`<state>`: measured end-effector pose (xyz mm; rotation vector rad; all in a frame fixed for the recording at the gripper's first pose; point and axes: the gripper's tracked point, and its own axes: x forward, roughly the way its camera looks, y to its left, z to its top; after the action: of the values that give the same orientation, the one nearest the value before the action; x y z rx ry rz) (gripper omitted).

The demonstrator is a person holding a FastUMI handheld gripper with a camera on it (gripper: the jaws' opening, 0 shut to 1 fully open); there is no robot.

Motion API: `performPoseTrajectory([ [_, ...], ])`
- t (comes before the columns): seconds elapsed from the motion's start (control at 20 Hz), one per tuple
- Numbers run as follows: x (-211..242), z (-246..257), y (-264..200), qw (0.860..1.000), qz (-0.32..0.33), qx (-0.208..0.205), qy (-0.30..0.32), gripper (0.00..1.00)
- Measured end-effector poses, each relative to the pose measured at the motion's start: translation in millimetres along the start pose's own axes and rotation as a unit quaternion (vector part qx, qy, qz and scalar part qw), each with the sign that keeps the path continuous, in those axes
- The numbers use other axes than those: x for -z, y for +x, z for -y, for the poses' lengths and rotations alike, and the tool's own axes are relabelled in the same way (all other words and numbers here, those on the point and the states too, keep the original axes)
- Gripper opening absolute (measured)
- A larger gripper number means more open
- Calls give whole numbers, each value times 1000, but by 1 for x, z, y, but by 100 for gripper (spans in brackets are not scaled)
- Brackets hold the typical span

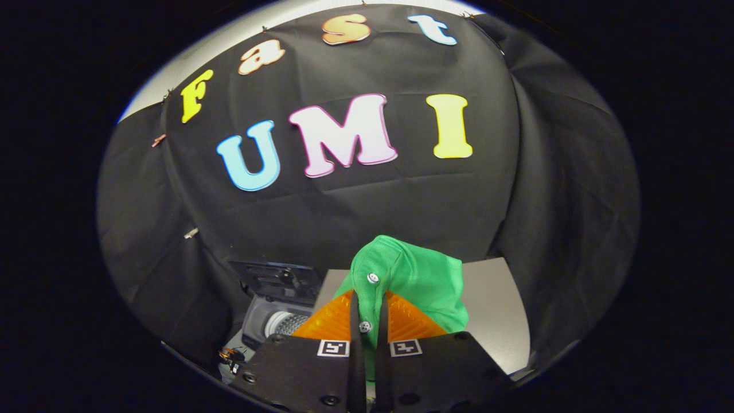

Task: Put the clothes into the washing machine and then close the washing machine lid.

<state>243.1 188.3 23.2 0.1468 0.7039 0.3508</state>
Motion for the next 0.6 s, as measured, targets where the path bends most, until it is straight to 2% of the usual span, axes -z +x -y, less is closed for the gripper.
performPoseTrajectory([
  [0.4,45,-150,31,994,-28,-96,-34,11],
  [0.6,81,-215,63,990,-47,-129,-37,11],
])
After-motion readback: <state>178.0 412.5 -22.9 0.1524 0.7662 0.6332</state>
